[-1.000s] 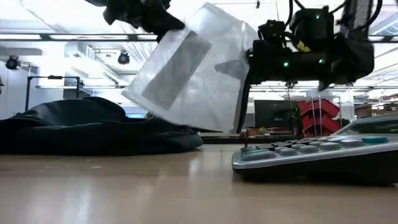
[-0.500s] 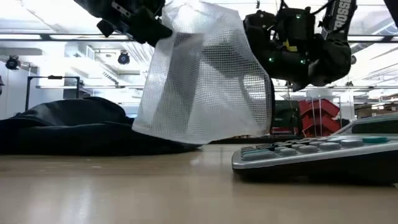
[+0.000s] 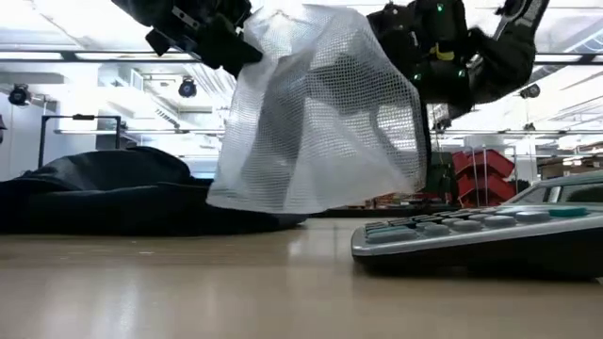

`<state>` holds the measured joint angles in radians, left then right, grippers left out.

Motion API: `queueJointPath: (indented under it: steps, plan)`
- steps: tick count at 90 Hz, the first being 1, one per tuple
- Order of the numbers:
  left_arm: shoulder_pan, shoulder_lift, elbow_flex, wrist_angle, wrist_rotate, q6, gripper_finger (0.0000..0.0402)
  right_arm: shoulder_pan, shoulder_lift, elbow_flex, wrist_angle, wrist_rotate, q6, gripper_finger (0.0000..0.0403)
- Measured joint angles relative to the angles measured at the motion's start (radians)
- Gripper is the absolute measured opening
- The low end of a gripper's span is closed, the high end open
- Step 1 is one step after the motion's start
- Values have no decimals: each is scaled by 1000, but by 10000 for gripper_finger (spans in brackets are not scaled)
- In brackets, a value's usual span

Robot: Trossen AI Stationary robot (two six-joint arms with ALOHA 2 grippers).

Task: Unpack backpack
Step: Remove the black paper from the white zipper pouch

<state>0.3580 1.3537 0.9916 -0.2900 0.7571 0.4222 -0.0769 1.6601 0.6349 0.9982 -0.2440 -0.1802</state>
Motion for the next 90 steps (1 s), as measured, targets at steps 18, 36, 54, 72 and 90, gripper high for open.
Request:
queueJointPath:
  steps: [18, 36, 54, 72, 90]
  plan:
    - [0, 0, 0, 5, 0, 8, 0, 0, -113, 0, -187, 5, 23, 195]
    - [0, -1, 0, 8, 0, 10, 0, -17, -170, 0, -363, 9, 23, 196]
    - [0, -1, 0, 1, 0, 11, 0, -30, -220, 0, -504, 8, -18, 197]
    - [0, -1, 0, 2, 0, 18, 0, -35, -245, 0, -518, -20, -4, 197]
    - [0, -1, 0, 6, 1, 30, 0, -35, -223, -1, -456, -18, 24, 162]
